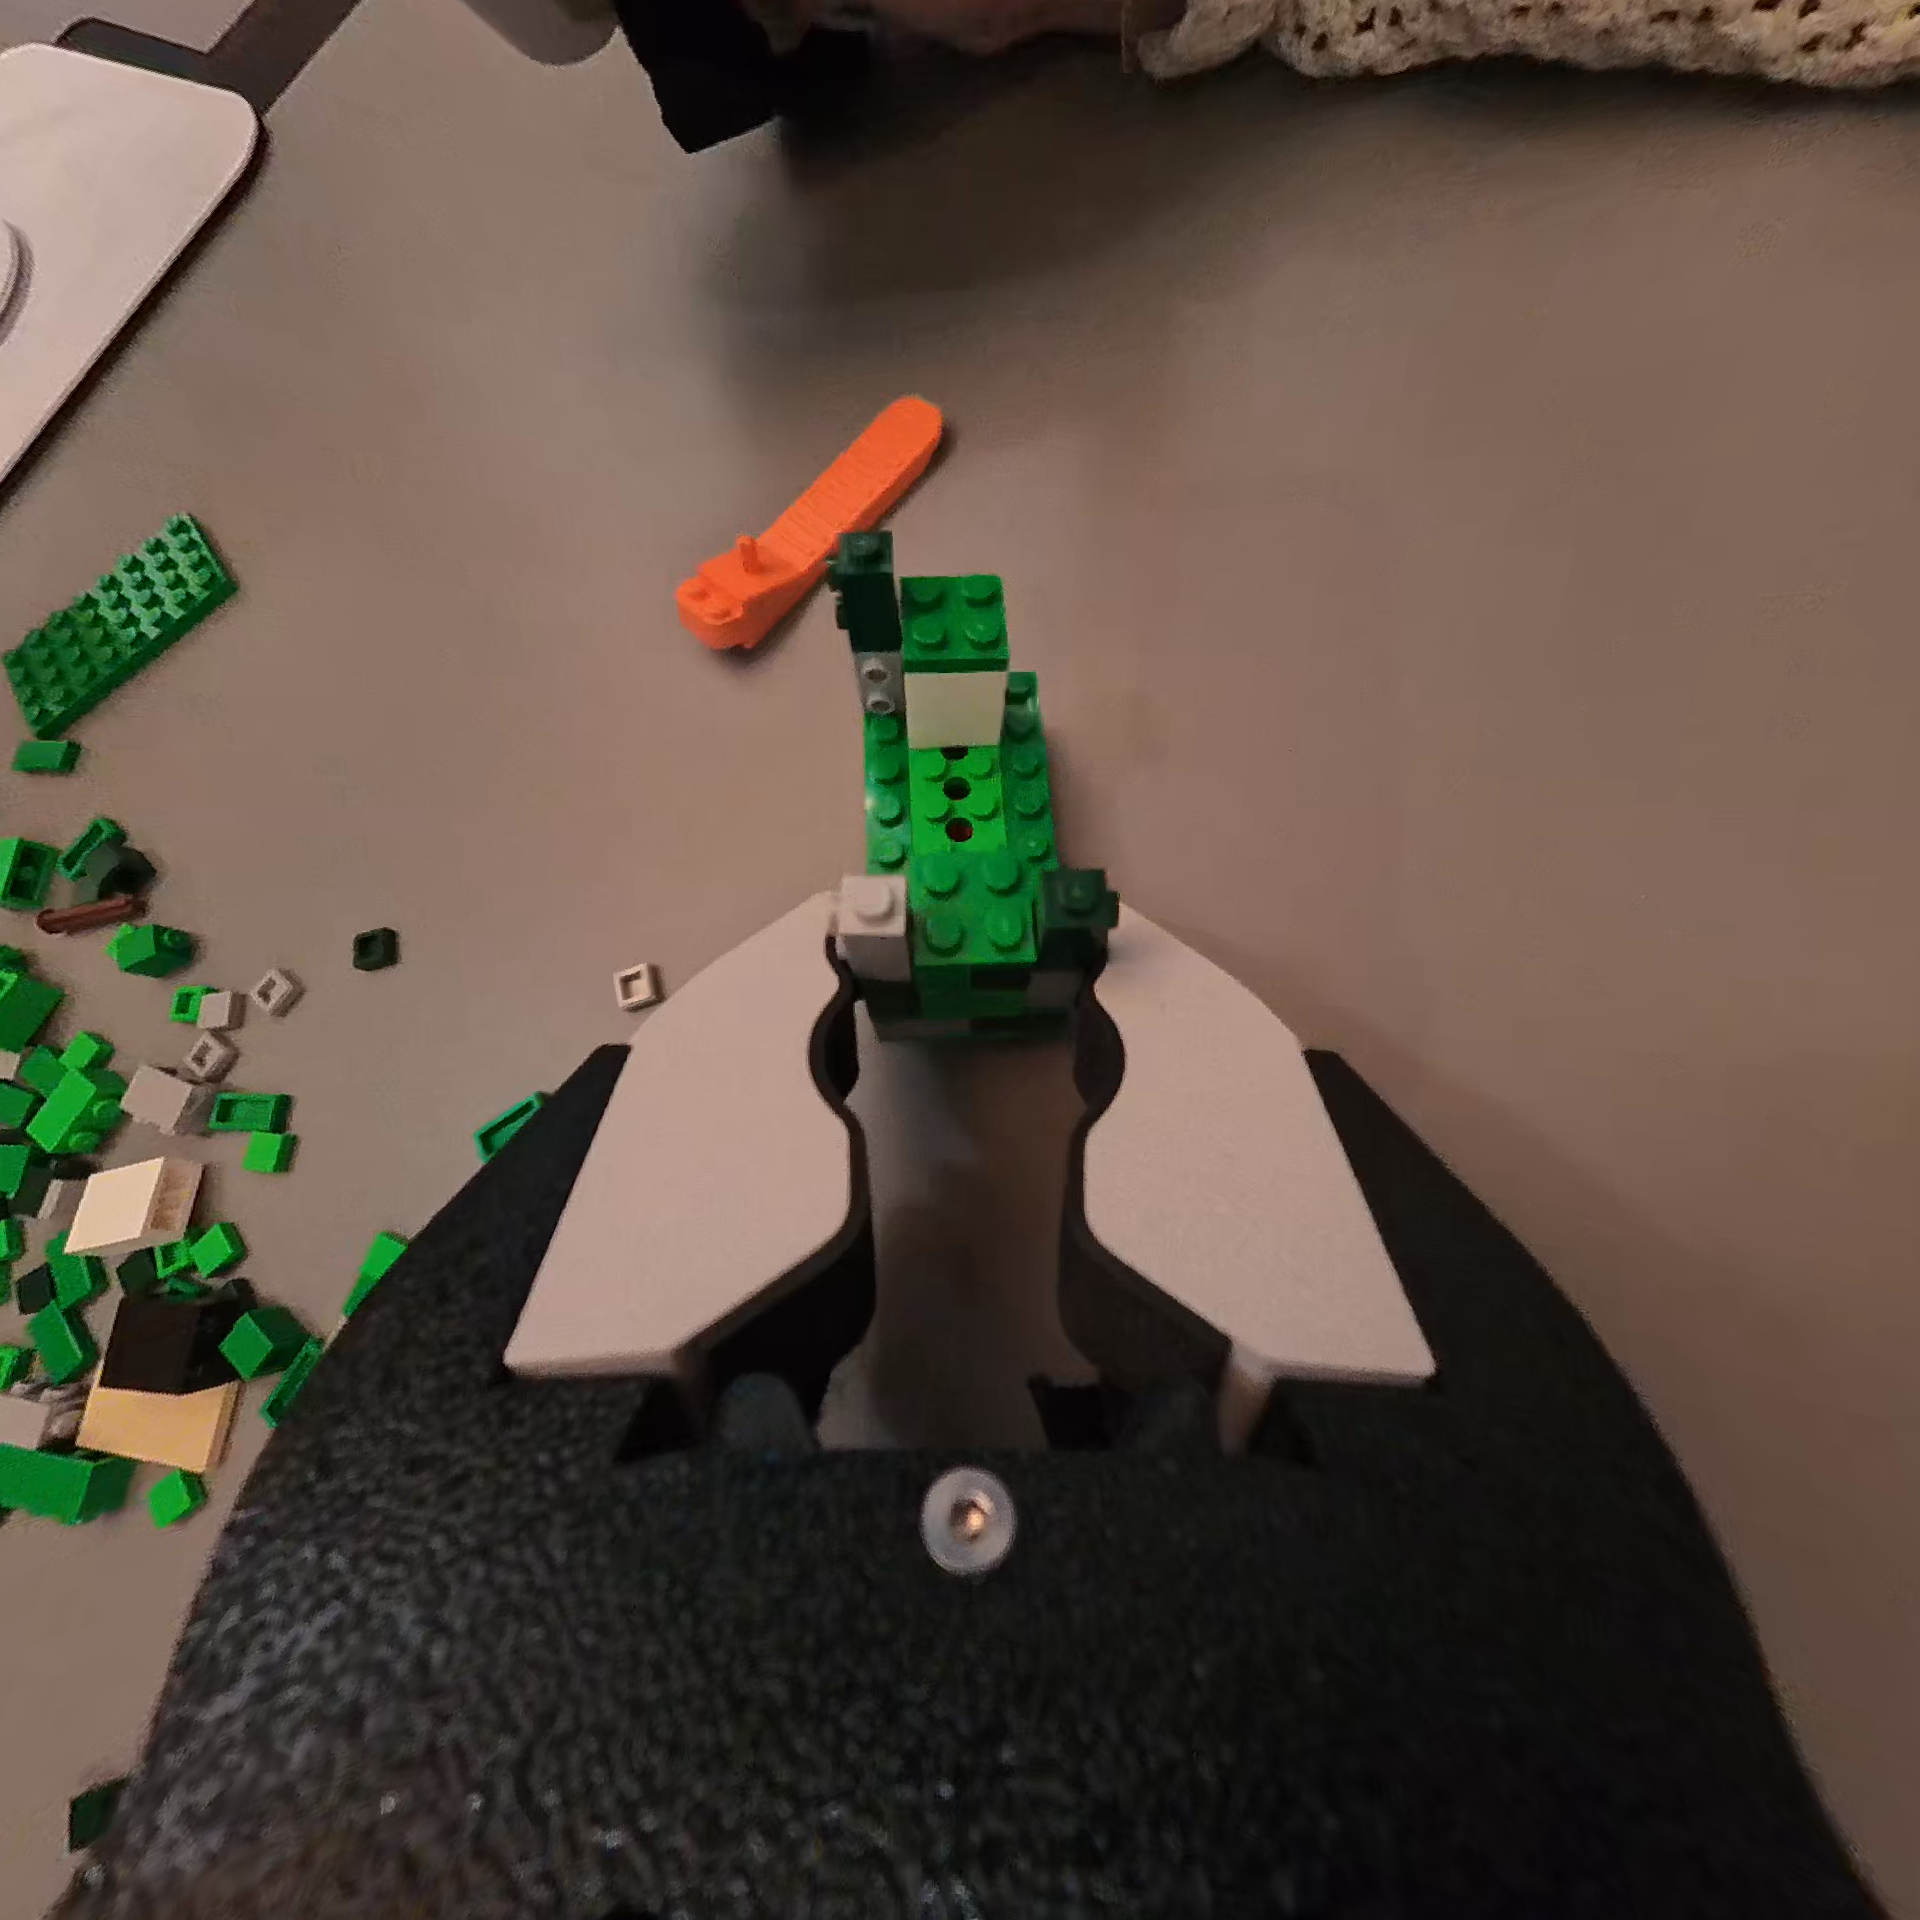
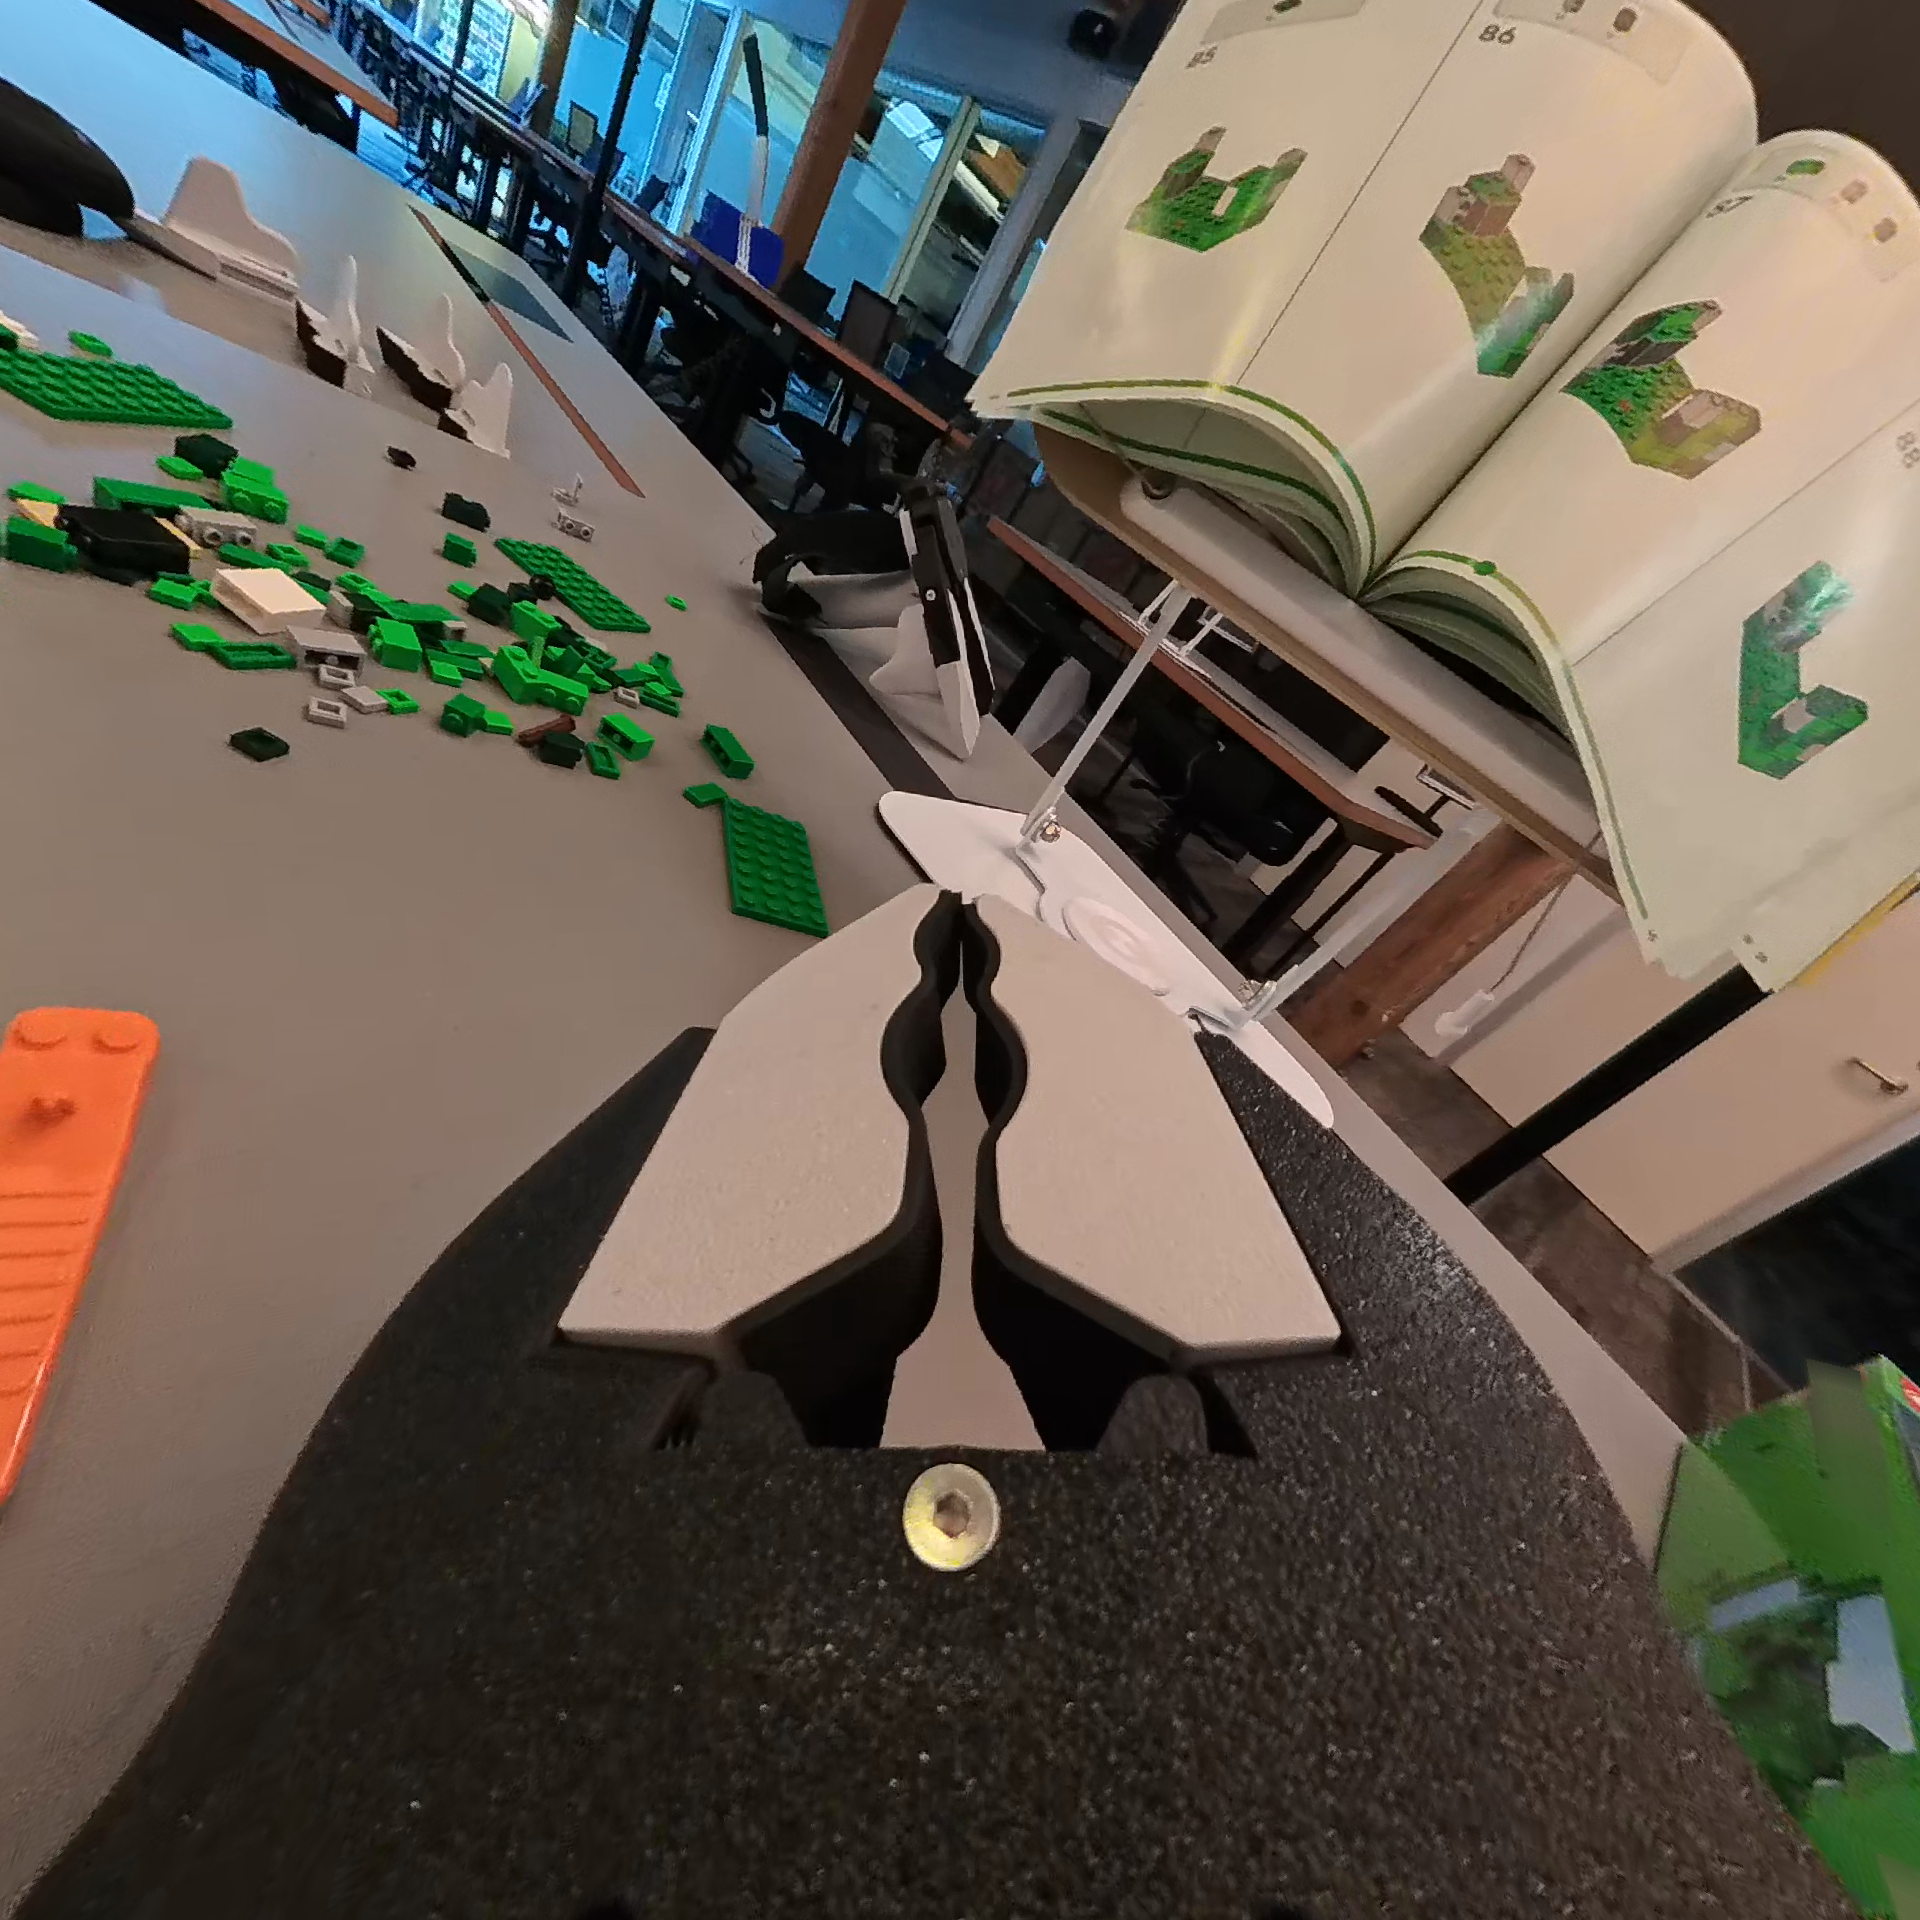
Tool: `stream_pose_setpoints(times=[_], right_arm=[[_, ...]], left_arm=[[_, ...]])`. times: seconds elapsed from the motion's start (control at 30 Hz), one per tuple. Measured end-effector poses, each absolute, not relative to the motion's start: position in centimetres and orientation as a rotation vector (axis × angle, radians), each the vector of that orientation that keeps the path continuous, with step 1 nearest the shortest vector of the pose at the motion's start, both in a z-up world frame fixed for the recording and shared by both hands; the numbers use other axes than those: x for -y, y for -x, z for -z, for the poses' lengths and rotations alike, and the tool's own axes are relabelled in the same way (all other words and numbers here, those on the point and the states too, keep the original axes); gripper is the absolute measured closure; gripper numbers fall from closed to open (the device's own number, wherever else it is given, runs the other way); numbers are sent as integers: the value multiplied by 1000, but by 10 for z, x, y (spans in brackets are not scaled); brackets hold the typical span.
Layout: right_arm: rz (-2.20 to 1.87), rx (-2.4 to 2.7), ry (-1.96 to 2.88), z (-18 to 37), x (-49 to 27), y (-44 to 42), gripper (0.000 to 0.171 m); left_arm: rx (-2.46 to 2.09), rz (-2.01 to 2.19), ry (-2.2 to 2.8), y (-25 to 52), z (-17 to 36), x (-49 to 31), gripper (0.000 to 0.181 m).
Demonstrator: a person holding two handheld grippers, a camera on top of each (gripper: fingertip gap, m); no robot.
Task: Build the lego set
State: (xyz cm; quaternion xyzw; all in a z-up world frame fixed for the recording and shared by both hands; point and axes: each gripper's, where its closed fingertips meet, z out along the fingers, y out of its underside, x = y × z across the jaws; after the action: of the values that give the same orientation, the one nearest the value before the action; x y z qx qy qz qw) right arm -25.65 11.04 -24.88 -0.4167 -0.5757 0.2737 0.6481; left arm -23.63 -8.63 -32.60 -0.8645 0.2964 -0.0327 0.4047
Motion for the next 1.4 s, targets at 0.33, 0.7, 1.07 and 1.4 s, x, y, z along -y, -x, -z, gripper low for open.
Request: stream_pose_setpoints(times=[0.33,0.7,1.07,1.4], right_arm=[[-629,1309,944,249,-110,255,171],[-636,1304,932,249,-113,254,171],[-655,1311,918,249,-112,254,171],[-653,1325,915,250,-112,252,171]], left_arm=[[-706,157,2117,234,313,85,135],[-244,33,1871,348,258,78,123],[140,-531,1606,463,218,123,166],[42,-794,1545,500,228,124,181]])
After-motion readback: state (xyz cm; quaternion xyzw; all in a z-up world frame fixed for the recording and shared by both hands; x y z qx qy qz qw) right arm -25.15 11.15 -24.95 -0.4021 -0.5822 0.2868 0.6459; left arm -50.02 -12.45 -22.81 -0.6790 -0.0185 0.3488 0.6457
